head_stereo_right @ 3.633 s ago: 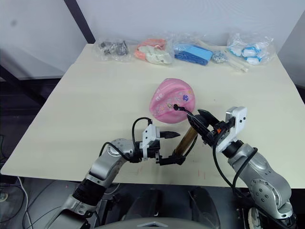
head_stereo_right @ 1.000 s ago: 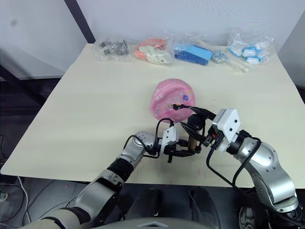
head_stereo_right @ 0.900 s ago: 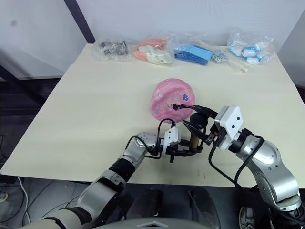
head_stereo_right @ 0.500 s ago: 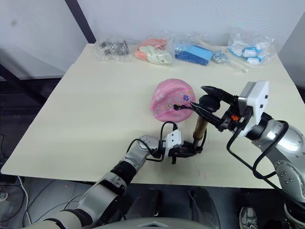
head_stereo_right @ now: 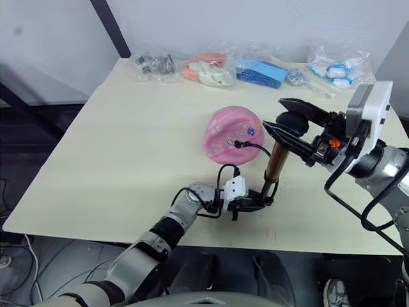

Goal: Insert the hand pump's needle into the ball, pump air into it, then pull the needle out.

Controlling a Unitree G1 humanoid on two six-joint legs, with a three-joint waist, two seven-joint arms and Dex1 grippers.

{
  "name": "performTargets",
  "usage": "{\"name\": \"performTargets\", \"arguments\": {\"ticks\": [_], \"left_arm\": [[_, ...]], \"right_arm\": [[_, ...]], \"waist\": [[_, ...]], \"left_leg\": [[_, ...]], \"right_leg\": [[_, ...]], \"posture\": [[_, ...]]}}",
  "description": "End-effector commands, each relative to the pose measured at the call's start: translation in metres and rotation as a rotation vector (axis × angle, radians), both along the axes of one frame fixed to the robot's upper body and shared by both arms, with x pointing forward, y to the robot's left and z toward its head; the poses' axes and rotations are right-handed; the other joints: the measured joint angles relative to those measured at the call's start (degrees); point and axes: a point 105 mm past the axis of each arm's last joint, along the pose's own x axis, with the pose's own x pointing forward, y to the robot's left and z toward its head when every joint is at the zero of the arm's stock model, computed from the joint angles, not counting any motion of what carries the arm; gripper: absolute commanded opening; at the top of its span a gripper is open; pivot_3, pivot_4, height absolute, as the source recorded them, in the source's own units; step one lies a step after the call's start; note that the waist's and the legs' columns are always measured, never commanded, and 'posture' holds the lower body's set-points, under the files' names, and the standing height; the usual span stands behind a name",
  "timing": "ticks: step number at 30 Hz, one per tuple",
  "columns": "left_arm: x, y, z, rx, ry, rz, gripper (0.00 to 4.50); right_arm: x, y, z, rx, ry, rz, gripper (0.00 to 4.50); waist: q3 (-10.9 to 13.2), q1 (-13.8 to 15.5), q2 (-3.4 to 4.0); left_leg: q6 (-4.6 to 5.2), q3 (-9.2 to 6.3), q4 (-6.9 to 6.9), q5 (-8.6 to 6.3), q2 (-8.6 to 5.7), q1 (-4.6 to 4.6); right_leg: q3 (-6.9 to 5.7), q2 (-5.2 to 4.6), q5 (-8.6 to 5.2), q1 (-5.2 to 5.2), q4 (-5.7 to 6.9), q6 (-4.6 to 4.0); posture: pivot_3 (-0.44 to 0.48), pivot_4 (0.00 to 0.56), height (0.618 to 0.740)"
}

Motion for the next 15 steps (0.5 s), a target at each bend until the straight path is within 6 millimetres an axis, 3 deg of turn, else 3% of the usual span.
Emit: {"name": "performTargets", "arguments": {"ticks": [1,7,11,15], "left_arm": [[-0.006,0.004,-0.021,0.069,0.068,0.02,1.03],[-0.002,0.001,-0.022,0.065,0.073,0.067,1.03],[0.0,-0.001,-0.024,0.065,0.077,0.096,1.03],[-0.001,-0.003,-0.025,0.065,0.072,0.1,1.03]], "right_arm": [[-0.009,0.011,-0.023,-0.032,0.039,0.041,2.16],[-0.012,0.016,-0.06,-0.053,0.11,0.043,2.16],[-0.014,0.019,-0.096,-0.055,0.207,0.045,2.16],[-0.015,0.019,-0.12,-0.055,0.257,0.034,2.16]], "waist": [[-0.08,0.0,-0.06],[-0.7,-0.01,-0.25],[-0.83,0.0,-0.29],[-1.22,0.04,-0.34]], "left_leg": [[0.0,-0.01,0.0,0.0,0.0,0.0],[0.07,-0.02,0.03,-0.05,0.0,0.12],[0.3,-0.01,-0.04,-0.21,0.0,0.91],[0.34,0.02,-0.09,-0.24,-0.01,1.02]], "right_leg": [[0.0,0.0,0.0,0.02,0.0,0.0],[-0.03,0.01,-0.01,0.17,-0.05,0.01],[-0.05,0.01,-0.05,1.01,-0.3,0.05],[-0.02,-0.01,-0.08,1.13,-0.39,0.09]], "posture": [[0.0,0.15,0.74],[0.0,0.15,0.74],[0.0,0.15,0.74],[0.0,0.15,0.74]]}}
